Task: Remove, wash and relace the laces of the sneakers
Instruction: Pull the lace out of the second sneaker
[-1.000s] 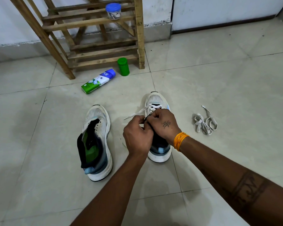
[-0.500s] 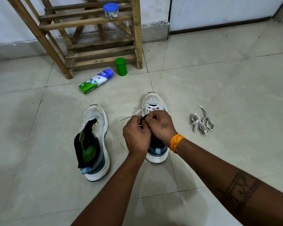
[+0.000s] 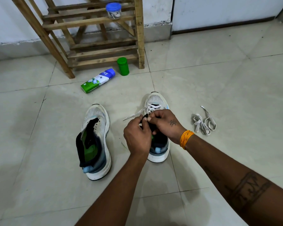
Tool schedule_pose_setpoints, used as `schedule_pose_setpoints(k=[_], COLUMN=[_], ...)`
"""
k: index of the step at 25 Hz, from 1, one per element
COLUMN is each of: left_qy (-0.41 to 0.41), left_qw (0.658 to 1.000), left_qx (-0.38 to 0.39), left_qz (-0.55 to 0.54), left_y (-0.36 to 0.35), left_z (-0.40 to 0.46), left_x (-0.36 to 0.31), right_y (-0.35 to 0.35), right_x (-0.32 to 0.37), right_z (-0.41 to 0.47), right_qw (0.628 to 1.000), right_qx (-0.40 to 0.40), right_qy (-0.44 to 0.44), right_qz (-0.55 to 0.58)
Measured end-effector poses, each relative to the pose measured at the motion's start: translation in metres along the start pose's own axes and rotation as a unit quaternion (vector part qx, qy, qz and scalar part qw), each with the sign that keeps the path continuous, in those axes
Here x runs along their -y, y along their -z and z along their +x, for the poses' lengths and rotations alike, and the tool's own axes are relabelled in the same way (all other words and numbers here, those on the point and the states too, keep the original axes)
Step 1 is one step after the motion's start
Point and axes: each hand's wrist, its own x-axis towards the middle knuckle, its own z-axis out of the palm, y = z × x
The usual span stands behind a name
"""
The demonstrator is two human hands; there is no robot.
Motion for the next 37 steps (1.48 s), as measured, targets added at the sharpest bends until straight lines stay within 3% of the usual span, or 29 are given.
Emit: schedule_pose_setpoints(k=[9, 14, 22, 24, 31, 34, 37], left_qy=[0.092, 0.082, 0.051, 0.037, -0.080, -0.170, -0.254], left_qw=[0.995, 0.997, 0.999, 0.999, 0.994, 0.958, 0.872], left_qx=[-0.014, 0.006, -0.001, 0.010, 0.073, 0.158, 0.247], left_qz=[-0.022, 0.004, -0.012, -0.016, 0.022, 0.168, 0.337], left_y=[-0.005, -0.003, 0.000, 0.001, 0.002, -0.002, -0.008], left_z=[-0.001, 0.003, 0.010, 0.010, 0.020, 0.039, 0.050], left_x=[-0.008, -0.008, 0.004, 0.005, -0.001, -0.017, -0.029], right_y=[-0.016, -0.018, 0.007, 0.024, 0.020, 0.005, 0.004], right_x=[-0.019, -0.020, 0.000, -0.001, -0.018, -0.033, -0.045], right_z=[-0.001, -0.001, 0.009, 0.017, -0.011, -0.021, -0.019], right_qw=[0.990, 0.989, 0.957, 0.957, 0.904, 0.896, 0.893], right_qx=[-0.096, -0.110, -0.287, -0.282, -0.272, -0.231, -0.255], right_qy=[0.072, 0.076, 0.027, 0.024, 0.166, 0.159, 0.169], right_qz=[-0.070, -0.065, -0.031, -0.065, -0.285, -0.345, -0.329])
